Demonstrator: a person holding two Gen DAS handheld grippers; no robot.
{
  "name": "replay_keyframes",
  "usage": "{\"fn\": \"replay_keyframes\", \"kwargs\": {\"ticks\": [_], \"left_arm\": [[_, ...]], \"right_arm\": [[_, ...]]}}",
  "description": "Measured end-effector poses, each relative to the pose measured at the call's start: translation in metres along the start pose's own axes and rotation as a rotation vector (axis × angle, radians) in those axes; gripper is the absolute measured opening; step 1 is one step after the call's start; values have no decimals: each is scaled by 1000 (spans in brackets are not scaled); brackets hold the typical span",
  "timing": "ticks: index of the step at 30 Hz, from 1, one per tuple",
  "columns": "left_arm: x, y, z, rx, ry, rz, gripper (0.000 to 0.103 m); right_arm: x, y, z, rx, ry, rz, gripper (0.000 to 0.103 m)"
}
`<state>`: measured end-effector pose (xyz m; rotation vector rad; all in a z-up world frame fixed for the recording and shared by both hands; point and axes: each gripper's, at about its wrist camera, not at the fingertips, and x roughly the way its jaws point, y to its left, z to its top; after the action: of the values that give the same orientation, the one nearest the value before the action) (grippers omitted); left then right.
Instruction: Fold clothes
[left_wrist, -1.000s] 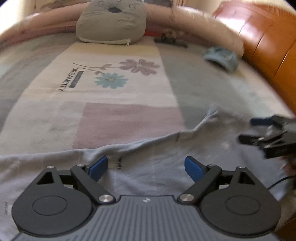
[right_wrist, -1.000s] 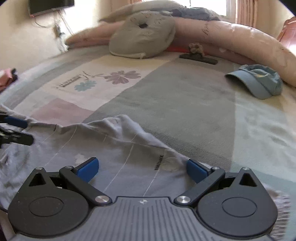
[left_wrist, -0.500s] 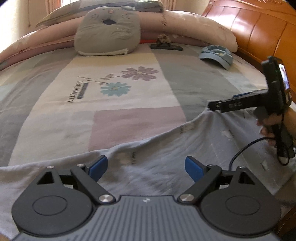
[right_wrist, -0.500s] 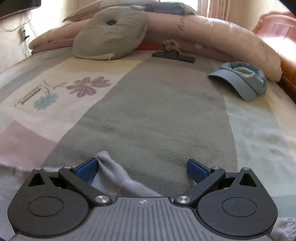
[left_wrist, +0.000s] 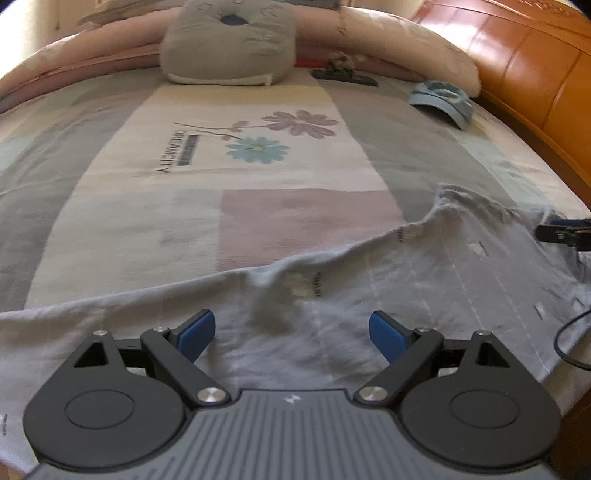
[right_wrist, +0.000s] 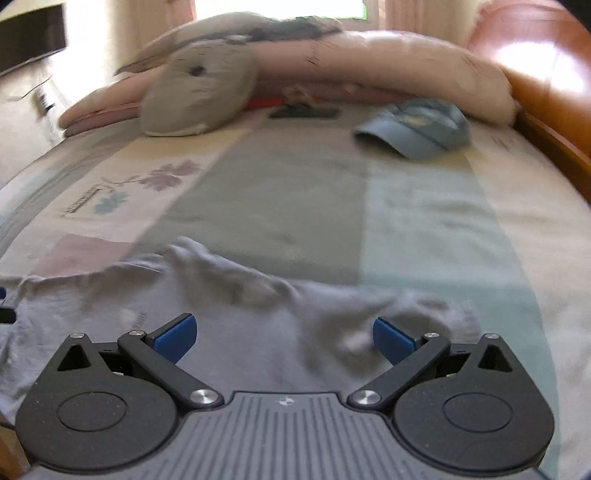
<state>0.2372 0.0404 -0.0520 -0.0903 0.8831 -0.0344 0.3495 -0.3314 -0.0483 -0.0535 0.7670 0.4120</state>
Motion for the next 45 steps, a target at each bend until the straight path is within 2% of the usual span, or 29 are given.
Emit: {"fn": "replay_keyframes", "kwargs": {"ticks": [3, 8, 9, 11, 15, 18, 22, 28, 33, 37, 42, 45], "left_arm": [[2, -5, -1, 12, 15, 1, 90], [6, -5, -8, 18, 39, 5, 94], [6, -6, -9, 27, 38, 5, 95], [7, -7, -11, 42, 40, 2, 102], [9, -11, -12, 86, 47, 9, 102], [6, -9, -12, 101, 43, 2, 102], [-2, -6, -10, 144, 32, -2, 102], [-12, -5, -6, 215, 13, -11, 102], [-16, 2, -8, 228, -6, -5, 102], [-20, 17, -14, 206, 0, 10, 102], [-26, 37, -14, 190, -12, 16, 102], [-29, 44, -15, 197, -30, 7, 102]], "right_arm": [[13, -18, -14, -26, -6, -115, 98], [6, -21, -11, -39, 14, -126, 94], [0, -17, -9, -39, 19, -113, 94], [-21, -10, -8, -26, 1, -22, 98], [-43, 13, -29, -98, 52, 106, 101], [-40, 11, -59, -127, 150, 46, 101], [-50, 7, -79, -165, 152, -38, 103], [-28, 65, -69, -195, 107, 16, 103], [-11, 109, -63, -216, 69, 57, 103], [-19, 105, -80, -191, 55, 38, 103], [-37, 110, -76, -193, 158, 4, 102], [-38, 130, -62, -194, 83, 37, 103]]}}
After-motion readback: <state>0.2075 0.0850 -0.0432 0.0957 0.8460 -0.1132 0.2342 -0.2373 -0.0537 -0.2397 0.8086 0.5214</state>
